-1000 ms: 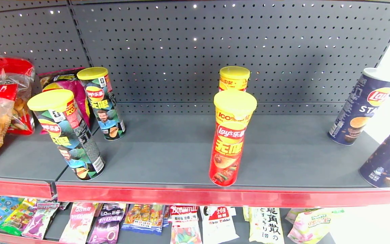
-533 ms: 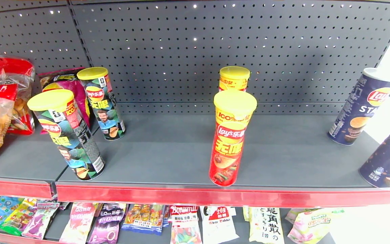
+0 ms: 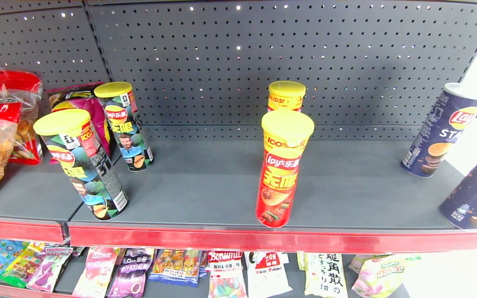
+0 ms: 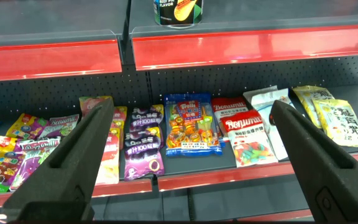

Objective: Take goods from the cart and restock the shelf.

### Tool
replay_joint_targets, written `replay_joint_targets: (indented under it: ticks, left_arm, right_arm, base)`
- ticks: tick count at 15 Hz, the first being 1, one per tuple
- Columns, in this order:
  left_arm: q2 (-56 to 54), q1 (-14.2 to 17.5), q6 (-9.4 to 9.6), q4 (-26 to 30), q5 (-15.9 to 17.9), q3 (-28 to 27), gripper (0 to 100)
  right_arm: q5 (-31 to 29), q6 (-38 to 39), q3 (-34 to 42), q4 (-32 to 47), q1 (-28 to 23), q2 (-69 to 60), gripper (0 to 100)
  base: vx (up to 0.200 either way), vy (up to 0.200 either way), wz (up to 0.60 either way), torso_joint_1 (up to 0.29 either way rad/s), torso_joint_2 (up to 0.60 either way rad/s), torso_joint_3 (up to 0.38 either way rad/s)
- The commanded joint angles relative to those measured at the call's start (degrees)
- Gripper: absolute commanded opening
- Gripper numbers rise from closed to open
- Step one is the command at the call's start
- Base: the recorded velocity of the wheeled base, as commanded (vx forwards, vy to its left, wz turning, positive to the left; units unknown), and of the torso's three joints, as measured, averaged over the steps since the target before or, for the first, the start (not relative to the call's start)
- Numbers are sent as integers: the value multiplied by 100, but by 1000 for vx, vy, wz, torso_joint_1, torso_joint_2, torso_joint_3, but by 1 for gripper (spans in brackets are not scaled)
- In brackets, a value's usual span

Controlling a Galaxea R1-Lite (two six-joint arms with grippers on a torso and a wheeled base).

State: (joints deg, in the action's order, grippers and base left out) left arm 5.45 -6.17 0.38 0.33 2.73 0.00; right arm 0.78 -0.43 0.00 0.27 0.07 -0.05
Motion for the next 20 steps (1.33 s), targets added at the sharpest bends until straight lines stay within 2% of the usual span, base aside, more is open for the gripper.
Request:
replay_joint_targets:
  ticks: [1, 20]
  left_arm:
    - [9, 2, -3, 2, -1, 0, 100]
    - [9, 2, -3, 2, -1, 0, 100]
  right_arm:
    - [1, -1, 0, 0, 1, 5, 100]
    - [-8, 8, 0, 0, 1, 5, 100]
  base:
    - [0, 0, 0, 0, 0, 0]
    - [0, 0, 0, 0, 0, 0]
